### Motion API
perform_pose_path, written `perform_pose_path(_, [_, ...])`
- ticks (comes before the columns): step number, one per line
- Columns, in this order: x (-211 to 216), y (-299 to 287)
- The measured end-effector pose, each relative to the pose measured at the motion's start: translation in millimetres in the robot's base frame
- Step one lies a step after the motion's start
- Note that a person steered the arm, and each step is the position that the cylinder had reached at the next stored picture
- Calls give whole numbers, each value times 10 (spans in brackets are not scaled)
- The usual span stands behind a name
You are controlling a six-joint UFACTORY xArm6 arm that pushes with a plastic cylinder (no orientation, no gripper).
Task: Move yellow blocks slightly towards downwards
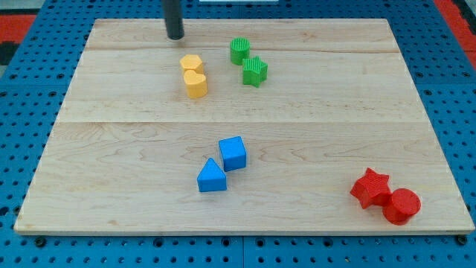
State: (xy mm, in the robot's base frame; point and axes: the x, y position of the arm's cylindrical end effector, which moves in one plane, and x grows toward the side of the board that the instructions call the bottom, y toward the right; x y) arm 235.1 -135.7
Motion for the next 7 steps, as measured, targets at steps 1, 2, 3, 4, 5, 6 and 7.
perform_pose_path(1, [-7,-249])
perform_pose_path(2, [-59,-259])
perform_pose_path(3, [-58,-259])
perform_pose_path(4, [73,-108])
perform_pose_path(5, [347,97])
perform_pose_path(6, [740,396])
perform_pose_path(7, [1214,617])
